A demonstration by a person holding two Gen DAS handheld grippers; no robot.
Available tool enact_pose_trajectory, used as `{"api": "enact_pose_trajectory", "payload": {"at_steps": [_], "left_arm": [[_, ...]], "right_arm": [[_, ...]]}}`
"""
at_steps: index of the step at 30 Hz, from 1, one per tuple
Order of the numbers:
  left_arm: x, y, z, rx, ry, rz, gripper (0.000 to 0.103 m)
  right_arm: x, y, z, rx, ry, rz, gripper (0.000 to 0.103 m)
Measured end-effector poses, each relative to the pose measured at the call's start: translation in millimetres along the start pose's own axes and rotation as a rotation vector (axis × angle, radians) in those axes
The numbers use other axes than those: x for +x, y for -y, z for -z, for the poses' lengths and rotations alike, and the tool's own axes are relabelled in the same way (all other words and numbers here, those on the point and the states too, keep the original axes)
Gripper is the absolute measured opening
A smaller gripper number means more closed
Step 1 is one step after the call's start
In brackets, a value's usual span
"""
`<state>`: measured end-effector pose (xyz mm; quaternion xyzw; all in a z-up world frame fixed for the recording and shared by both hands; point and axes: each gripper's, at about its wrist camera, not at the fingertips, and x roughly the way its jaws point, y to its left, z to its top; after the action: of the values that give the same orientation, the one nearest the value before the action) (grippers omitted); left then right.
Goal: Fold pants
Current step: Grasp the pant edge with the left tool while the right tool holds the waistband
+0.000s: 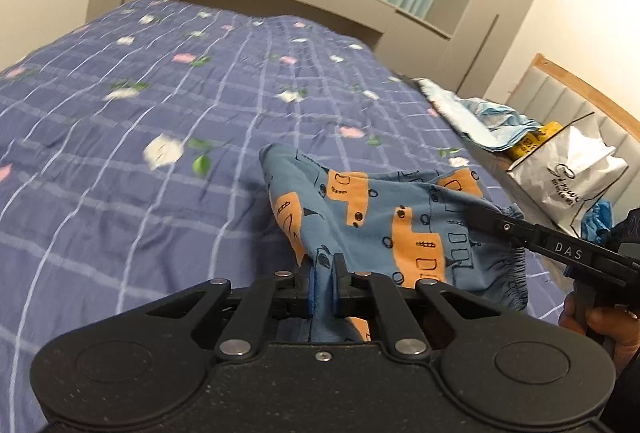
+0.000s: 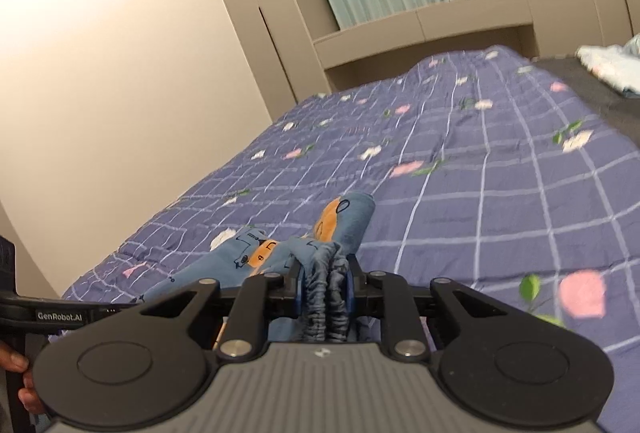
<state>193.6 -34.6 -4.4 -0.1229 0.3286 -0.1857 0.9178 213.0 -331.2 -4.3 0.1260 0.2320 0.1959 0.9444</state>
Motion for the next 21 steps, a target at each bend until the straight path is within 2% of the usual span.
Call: {"api": "enact_pose_trajectory", "payload": {"at_steps": [5,10,14,21], "left_arm": [[26.0,23.5,-22.0,0.058,0.019,0.037,0.007],[62.0,34.4,-32.2,0.065,-0.011,0.073,0.008],[87.7,35.1,-29.8,0.047,-0.049,0.085,0.008],[92.5,27.6,-24.3,0.037,-0.057,0.070,0.010]], "right_arm": [[-5.1,18.5,-16.4,0.012,0.050,0.041,0.021],[-1.8,43.0,-24.6,0.042,0.073,0.103,0.021],[4.9,60.9,-19.6,0.078,0.057,0.152,0.021],[14.0,74.6,-6.8,0.122,0.043,0.182,0.022]]}}
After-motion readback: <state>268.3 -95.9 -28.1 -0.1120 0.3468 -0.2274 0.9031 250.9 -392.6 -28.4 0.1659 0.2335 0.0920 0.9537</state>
